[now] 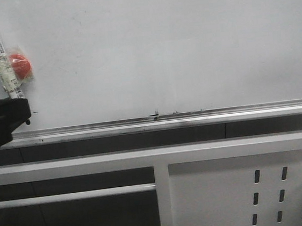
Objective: Write number 1 on whiteboard
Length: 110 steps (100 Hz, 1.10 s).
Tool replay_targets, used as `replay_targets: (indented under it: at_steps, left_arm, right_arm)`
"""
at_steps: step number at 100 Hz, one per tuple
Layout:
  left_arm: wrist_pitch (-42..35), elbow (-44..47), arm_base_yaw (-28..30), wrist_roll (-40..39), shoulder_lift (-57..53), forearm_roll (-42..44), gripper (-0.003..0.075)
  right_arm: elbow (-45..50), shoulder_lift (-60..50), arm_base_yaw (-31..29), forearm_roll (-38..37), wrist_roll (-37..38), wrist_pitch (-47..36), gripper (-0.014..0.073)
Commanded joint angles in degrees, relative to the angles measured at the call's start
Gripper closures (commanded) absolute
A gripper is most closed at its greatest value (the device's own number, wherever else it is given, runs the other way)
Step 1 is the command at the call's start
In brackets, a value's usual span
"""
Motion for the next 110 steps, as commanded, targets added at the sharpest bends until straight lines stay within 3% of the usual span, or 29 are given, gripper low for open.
replay_targets:
  at_steps: [1, 25, 30, 38, 54, 110]
  left_arm:
    - [-11.08, -2.44, -0.62, -0.68, 0.26, -1.46, 0.0351]
    - [-12.13, -5.57, -0.62, -0.68, 3.7, -3.47, 0.0374]
    - [-13.12, -5.57, -0.62, -0.68, 4.07, -3.47, 0.0462]
    - [-13.12, -5.42, -0.62, -0.68, 4.07, -3.61, 0.0741]
    - [-13.12, -4.67, -0.62, -0.68, 4.07, 1.1, 0.0734]
    - [-12.32, -4.24, -0.62, 1.01, 3.87, 33.92, 0.074]
  right_arm:
    - [-2.2, 0.69, 0.02, 0.59, -0.71, -3.94, 0.0663]
    - [-2.2, 0.69, 0.02, 0.59, -0.71, -3.94, 0.0663]
    - [-2.2, 0.69, 0.02, 0.59, -0.71, -3.94, 0.0663]
    - [-2.2, 0.69, 0.02, 0.59, -0.71, -3.94, 0.0663]
    - [-2.2, 0.69, 0.02, 0.59, -0.71, -3.94, 0.0663]
    - [-2.2, 0.69, 0.02, 0.59, -0.71, -6.06, 0.0663]
